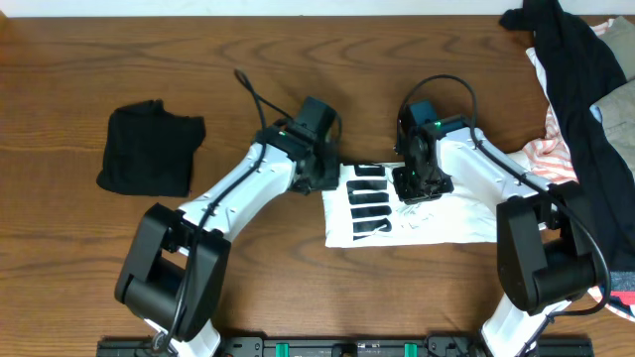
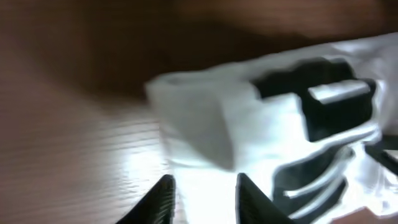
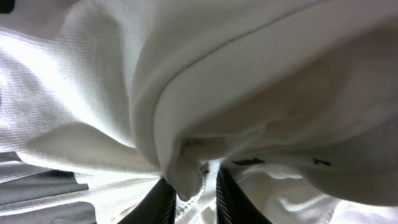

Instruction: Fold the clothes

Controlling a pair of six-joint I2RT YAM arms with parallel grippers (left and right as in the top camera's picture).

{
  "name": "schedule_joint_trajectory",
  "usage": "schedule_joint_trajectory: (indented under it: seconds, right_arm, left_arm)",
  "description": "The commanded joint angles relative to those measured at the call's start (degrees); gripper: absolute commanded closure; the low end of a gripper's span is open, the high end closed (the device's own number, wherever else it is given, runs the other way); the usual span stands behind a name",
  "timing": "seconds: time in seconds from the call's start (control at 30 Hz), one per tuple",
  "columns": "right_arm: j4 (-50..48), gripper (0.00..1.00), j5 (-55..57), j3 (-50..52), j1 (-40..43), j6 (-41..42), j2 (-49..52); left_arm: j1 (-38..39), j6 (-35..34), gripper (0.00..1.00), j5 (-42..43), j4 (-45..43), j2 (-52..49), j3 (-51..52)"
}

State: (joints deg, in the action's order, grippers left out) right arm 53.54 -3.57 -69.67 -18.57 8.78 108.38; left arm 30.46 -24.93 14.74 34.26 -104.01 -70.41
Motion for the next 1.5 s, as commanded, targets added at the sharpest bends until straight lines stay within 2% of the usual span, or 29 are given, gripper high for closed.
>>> schedule_joint_trajectory:
  seconds: [0.0,0.03,0.3,0.5,0.73,0.97,1.17,1.47]
  right_arm:
    - [-0.13,0.79,1.66,0.37,-0.24,0.15,0.92]
    - [-0.11,0.79,1.66,0.37,-0.24,0.15,0.92]
    - [0.04,0.79,1.64,0.37,-0.24,0.15,0.94]
    - [0.04,0.78,1.66,0.37,-0.24,0.17,0.92]
    - [0.26,0.78,1.68,0.37,-0.22,0.17,0.92]
    - [2.62,0.74,6.23,0.37,-0.09,0.17,0.92]
    - [4.61,0.65,13.33,0.37,1.92,0.17,0.92]
    - [4.61,0.61,13.44,0.37,7.82,0.11,0.92]
  left_arm:
    - [1.86,0.85,0.90,1.86,-0.55,-0.15,0.33]
    - [2.23,0.87,0.94,2.64,-0.98,-0.15,0.33]
    - [4.02,0.90,0.94,5.07,-4.00,-0.15,0.33]
    - [4.02,0.90,0.92,-0.09,-4.70,-1.57,0.98]
    - [4.04,0.85,0.91,4.31,-8.31,-7.87,0.98]
    - [2.43,-2.82,0.94,4.26,-8.15,-11.61,0.98]
    - [0.33,-3.89,0.94,4.22,-7.28,-11.61,0.98]
    - [0.20,-3.85,0.94,4.09,-7.26,-11.61,0.98]
